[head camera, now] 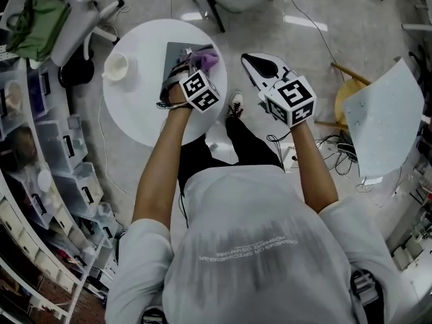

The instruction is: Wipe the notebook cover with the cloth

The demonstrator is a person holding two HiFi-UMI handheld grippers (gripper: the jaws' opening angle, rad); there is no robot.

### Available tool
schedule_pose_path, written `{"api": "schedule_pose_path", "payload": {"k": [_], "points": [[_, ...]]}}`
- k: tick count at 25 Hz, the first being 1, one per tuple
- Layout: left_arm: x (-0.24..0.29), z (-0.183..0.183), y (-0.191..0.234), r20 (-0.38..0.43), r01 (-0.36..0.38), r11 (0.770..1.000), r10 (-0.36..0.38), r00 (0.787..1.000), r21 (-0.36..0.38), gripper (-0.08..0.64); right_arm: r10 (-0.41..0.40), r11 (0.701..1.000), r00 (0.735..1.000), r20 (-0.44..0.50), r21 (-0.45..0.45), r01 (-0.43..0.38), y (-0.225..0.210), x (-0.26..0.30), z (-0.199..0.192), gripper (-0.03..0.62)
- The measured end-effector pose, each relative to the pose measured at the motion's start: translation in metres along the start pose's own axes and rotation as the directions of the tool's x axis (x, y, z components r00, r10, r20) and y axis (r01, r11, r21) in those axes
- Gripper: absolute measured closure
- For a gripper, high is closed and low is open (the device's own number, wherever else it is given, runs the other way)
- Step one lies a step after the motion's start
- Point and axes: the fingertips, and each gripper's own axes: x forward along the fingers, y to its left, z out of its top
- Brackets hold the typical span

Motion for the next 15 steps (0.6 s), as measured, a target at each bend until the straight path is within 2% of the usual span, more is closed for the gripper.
{"api": "schedule_pose_path", "payload": {"k": [4,15], "points": [[-0.005,-0.005,-0.011,-0.019,0.003,1.000,-0.003,1.000,0.000,0.472,0.022,0.999,0.999,-0.026,-0.033,-0.023,0.007,-0.001,-0.002,0.591],[-0.015,-0.016,-0.040,-0.038,0.001,0.998,-0.003,0.999,-0.065,0.472,0.075,0.997,0.996,-0.044,-0.025,-0.076,0.021,-0.004,-0.009,0.591]]}}
